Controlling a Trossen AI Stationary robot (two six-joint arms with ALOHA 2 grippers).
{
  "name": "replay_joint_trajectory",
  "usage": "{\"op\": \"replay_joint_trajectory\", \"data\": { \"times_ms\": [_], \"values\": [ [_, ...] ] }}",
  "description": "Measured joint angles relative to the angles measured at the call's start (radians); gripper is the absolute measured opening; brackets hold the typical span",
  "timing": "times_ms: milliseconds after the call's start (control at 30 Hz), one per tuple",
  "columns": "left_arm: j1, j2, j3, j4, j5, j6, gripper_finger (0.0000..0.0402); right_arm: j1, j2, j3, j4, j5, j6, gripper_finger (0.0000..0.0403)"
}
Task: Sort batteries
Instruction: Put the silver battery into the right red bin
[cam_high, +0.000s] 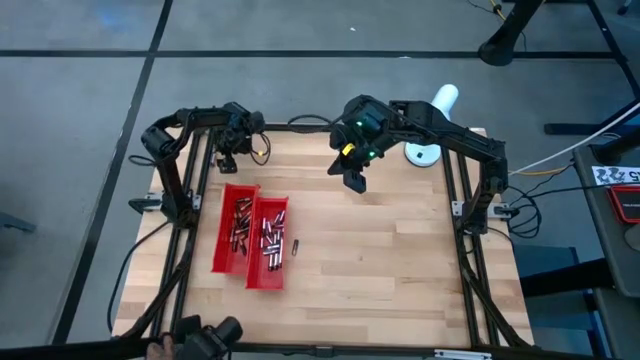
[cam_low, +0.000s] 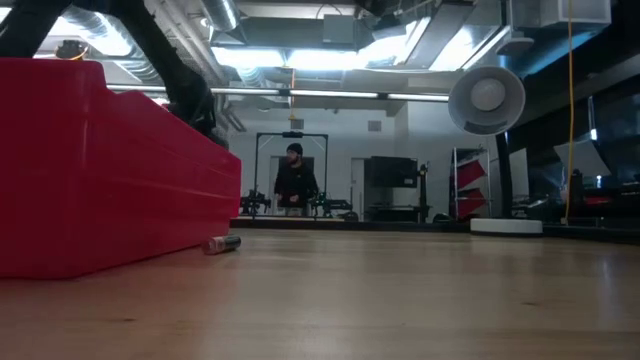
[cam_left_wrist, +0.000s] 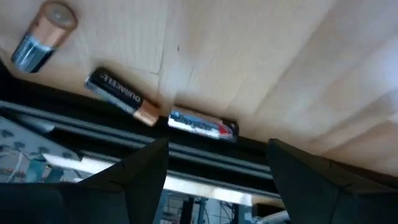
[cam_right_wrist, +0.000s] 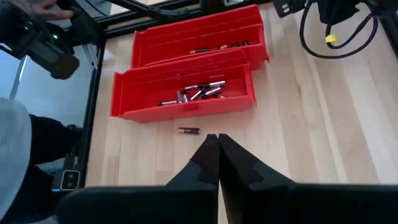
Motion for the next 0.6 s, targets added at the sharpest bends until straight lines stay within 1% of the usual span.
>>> {"op": "replay_joint_trajectory", "data": {
  "times_ms": [200,300,433,600],
  "values": [
    [0.002,0.009,-0.050,0.095,-0.015,0.045,0.0263,0.012,0.000,0.000,0.000,-0.001,0.028,0.0003],
    [-0.005,0.009,-0.073,0.129,-0.047,0.075,0.0263,0.013,0.000,0.000,-0.001,-0.002,0.036,0.0003],
    [-0.004,0.009,-0.096,0.133,-0.068,0.148,0.0262,0.011,0.000,0.000,0.005,-0.002,0.053,0.0003],
    [-0.006,0.010,-0.125,0.167,-0.109,0.185,0.0262,0.011,0.000,0.000,0.014,-0.002,0.054,0.0003]
  ]
}}
